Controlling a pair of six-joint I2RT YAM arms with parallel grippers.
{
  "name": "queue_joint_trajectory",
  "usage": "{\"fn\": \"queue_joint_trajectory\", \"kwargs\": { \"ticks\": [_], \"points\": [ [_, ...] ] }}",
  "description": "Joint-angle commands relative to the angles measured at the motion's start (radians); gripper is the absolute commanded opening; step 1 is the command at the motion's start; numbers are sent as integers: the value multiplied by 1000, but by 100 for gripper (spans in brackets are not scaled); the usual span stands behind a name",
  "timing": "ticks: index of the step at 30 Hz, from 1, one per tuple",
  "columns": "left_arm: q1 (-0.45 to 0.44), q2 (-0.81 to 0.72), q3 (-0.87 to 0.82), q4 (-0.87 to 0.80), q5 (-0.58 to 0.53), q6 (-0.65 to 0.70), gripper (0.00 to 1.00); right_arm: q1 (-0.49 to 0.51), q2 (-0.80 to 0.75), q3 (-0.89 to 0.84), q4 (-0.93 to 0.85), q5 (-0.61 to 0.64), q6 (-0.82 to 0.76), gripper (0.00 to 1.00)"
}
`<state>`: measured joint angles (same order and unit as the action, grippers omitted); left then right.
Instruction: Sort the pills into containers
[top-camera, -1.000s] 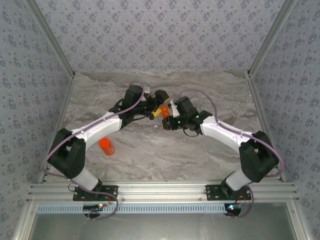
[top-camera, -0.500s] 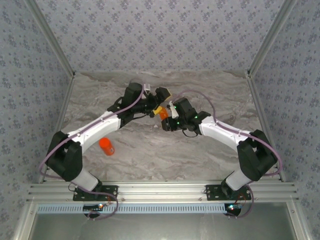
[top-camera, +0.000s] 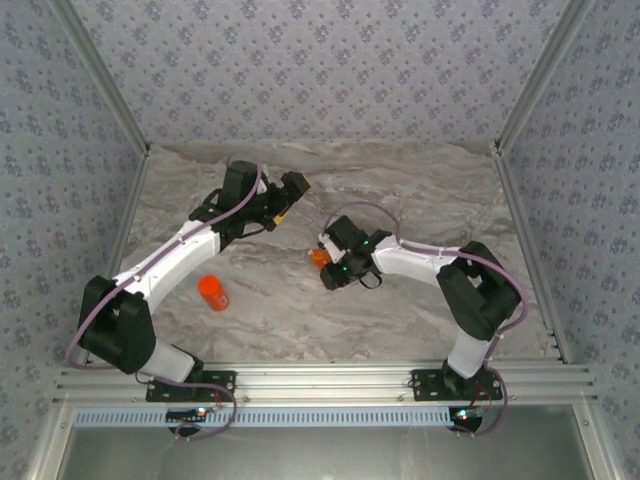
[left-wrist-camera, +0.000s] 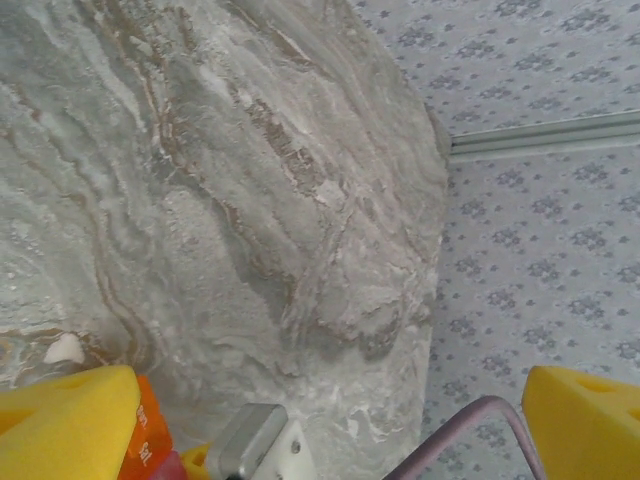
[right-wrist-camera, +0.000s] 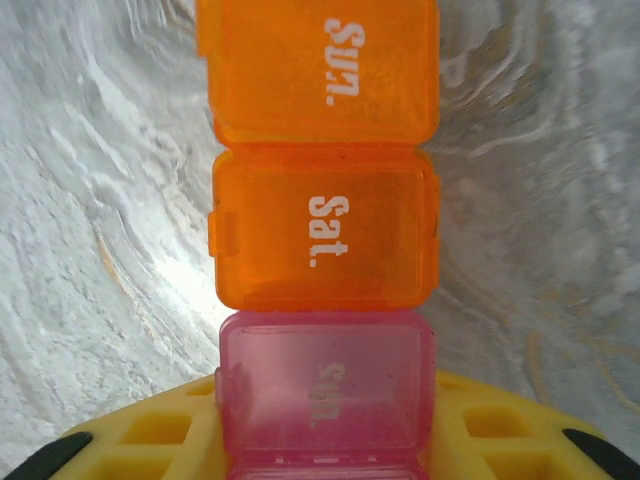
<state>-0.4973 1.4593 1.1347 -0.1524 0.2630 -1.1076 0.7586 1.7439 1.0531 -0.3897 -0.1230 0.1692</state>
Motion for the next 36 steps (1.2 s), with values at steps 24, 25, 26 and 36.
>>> {"fn": "queue_joint_trajectory", "kwargs": {
  "ticks": [24, 25, 26, 36],
  "points": [
    [22, -15, -5, -51, -31, 85, 98, 28, -8, -74, -90, 213, 8, 79],
    [24, -17, -7, -54, -32, 90, 98, 21, -8, -76, -91, 220, 14, 79],
    [26, -17, -7, -60, -33, 98, 98, 11, -9, -77, -93, 231, 21, 79],
    [31, -18, -2, -131, -49, 179, 98, -89, 8, -22, -98, 247, 31, 78]
  ]
}}
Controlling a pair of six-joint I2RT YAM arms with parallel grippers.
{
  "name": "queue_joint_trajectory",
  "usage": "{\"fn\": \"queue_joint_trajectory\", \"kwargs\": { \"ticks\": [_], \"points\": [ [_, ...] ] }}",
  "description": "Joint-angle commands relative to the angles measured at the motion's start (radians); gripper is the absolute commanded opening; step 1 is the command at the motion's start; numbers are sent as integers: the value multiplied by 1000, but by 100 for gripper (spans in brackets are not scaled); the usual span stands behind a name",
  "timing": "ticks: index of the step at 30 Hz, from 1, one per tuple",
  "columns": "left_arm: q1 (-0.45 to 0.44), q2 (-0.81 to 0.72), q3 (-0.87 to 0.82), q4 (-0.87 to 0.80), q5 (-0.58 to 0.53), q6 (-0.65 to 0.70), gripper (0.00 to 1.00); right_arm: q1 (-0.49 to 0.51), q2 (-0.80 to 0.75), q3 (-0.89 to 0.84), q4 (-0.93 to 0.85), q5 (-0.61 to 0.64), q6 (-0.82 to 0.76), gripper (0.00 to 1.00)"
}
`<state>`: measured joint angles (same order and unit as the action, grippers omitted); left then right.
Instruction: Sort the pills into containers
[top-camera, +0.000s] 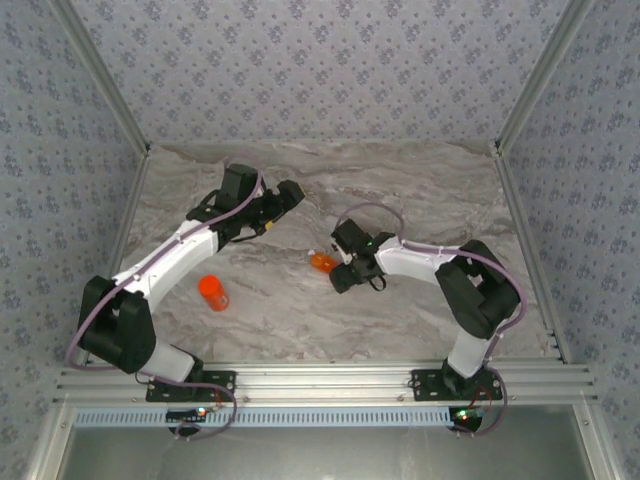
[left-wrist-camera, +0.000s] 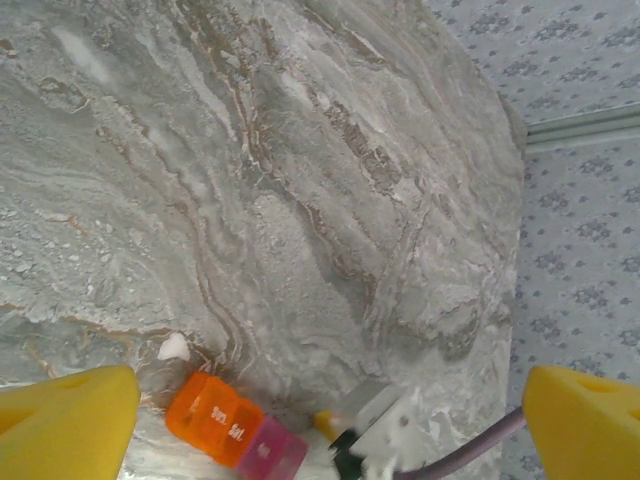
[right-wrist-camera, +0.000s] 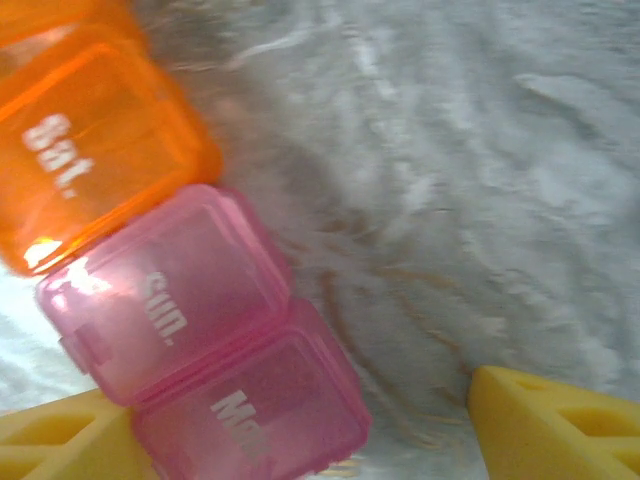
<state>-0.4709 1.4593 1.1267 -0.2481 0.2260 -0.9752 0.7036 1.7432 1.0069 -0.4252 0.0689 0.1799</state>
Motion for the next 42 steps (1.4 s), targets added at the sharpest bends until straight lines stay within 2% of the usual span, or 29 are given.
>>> {"fn": "queue_joint_trajectory", "kwargs": {
  "ticks": [1, 13, 18, 22, 26, 30, 42],
  "points": [
    [5, -18, 3, -37, -11, 50, 98, -44, 11, 29, -64, 51, 18, 78],
    [5, 13, 15, -72, -5, 96, 98, -156, 88, 168, -89, -19, 9, 77],
    [3, 43, 63, -146, -6, 167, 98, -172, 12, 154, -137, -29, 28, 77],
    [-10, 70, 93, -224, -10, 257, 98, -206, -52, 128, -138, -116, 66, 78],
    [-57, 96, 117, -331, -82, 372, 98, -241, -23, 173, -135, -223, 82, 78],
    [-124, 128, 128, -402, -182, 455, 98, -254, 54, 264, -144, -269, 91, 78],
    [-287, 275, 211, -492, -331, 585, 98, -249, 160, 313, -137, -257, 107, 77]
  ]
}}
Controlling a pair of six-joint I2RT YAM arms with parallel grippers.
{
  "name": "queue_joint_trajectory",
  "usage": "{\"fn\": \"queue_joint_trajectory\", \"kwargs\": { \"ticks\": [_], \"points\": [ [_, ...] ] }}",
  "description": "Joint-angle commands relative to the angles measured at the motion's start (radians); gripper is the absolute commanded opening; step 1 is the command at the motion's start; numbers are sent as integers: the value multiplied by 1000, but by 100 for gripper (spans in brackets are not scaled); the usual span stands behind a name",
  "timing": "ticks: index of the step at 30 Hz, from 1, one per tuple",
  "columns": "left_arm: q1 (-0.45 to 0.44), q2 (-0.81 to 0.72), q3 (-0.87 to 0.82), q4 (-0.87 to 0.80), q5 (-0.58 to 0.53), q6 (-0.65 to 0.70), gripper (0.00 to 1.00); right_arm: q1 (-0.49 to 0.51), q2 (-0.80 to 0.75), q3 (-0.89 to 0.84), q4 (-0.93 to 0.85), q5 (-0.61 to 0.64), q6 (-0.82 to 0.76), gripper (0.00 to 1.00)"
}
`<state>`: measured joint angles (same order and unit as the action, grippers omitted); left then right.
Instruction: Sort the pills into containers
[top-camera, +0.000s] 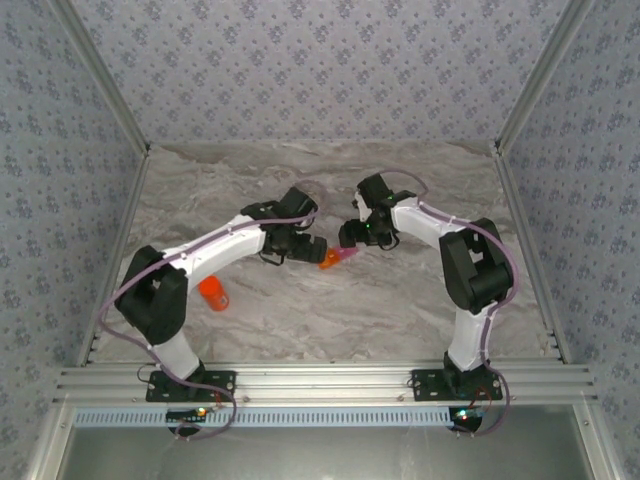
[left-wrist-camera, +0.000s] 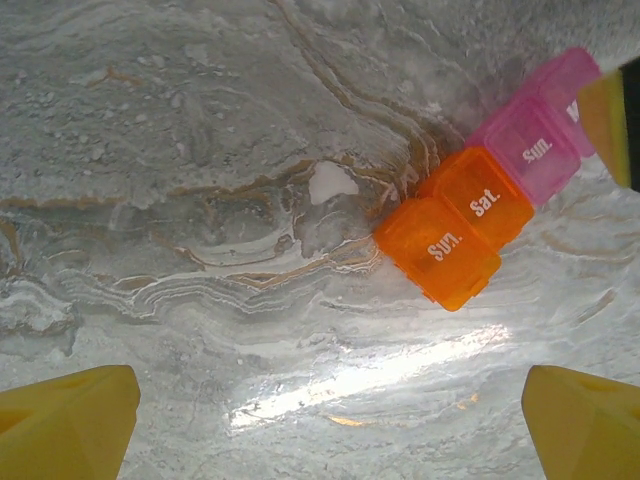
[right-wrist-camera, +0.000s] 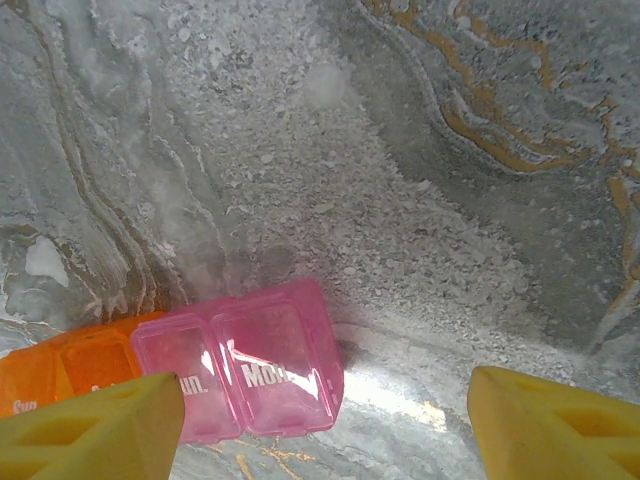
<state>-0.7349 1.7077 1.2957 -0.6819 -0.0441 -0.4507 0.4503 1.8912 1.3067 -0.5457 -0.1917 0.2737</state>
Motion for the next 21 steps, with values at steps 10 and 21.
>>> {"fn": "queue_joint_trajectory", "kwargs": {
  "ticks": [10, 21],
  "points": [
    [-64, 101, 66, -58, -90, 81, 98, 15, 38, 0, -14, 46, 10, 76],
    [-77, 132, 67, -49, -91, 79, 98, 30, 57, 1, -24, 69, 5, 76]
  ]
}}
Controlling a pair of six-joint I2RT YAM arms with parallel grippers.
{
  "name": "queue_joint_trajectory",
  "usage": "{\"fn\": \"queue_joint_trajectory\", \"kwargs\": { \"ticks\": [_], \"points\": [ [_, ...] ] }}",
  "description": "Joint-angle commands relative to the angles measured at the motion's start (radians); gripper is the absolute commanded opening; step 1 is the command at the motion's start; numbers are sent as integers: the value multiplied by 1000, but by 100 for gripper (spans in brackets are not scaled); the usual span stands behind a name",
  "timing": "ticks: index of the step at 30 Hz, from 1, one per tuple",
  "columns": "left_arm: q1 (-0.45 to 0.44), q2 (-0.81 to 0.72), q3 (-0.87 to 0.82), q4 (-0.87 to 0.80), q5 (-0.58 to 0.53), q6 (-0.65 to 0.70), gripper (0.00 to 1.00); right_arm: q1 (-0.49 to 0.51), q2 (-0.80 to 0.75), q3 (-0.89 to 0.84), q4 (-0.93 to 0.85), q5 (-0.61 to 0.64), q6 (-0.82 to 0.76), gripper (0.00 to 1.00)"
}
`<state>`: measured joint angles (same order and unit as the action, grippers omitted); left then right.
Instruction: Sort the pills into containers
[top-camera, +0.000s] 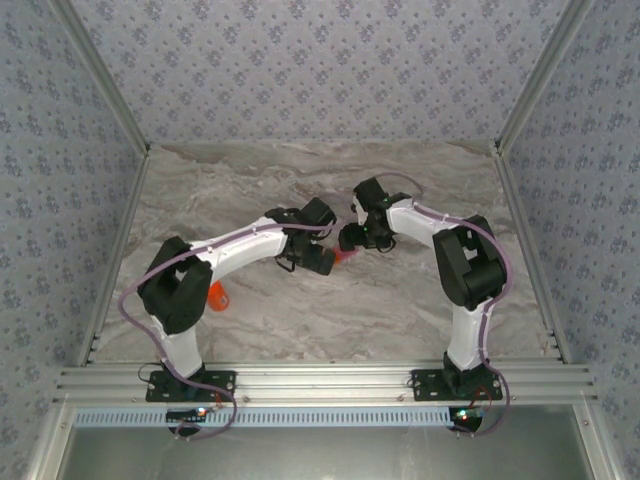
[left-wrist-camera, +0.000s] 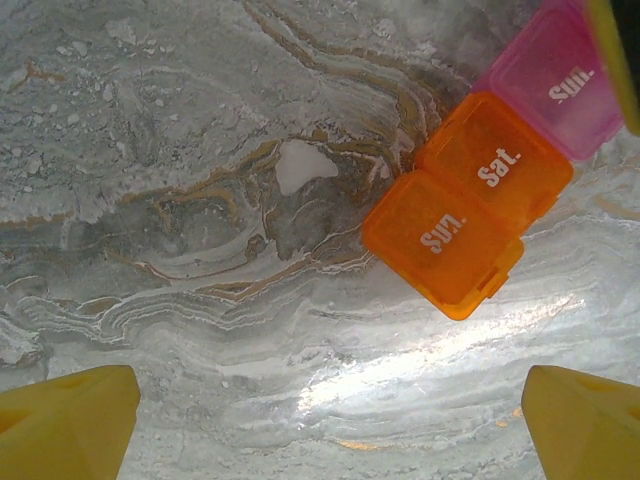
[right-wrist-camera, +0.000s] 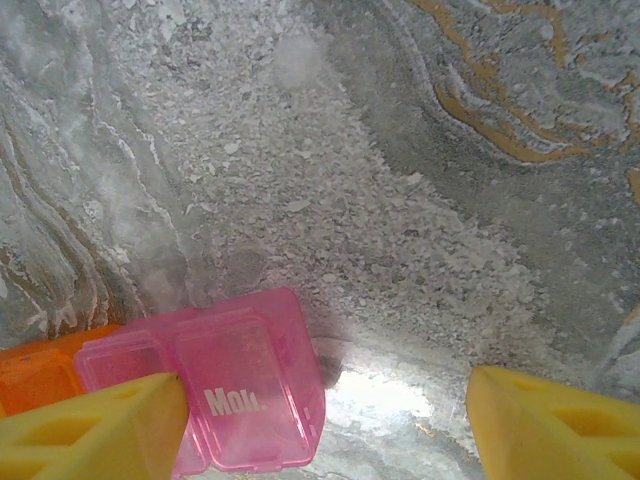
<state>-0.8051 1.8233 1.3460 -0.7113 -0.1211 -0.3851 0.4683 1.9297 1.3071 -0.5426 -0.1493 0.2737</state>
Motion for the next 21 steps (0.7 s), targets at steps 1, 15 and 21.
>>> {"fn": "queue_joint_trajectory", "kwargs": {
  "ticks": [1, 15, 21],
  "points": [
    [-7, 20, 15, -18, -10, 15, 98, 12, 19, 1, -25, 27, 5, 76],
    [-12, 69, 21, 8, 7, 28, 98, 19, 18, -16, -13, 28, 7, 76],
    [-12, 92, 40, 8, -14, 26, 98, 22, 23, -16, -11, 29, 7, 76]
  ]
}}
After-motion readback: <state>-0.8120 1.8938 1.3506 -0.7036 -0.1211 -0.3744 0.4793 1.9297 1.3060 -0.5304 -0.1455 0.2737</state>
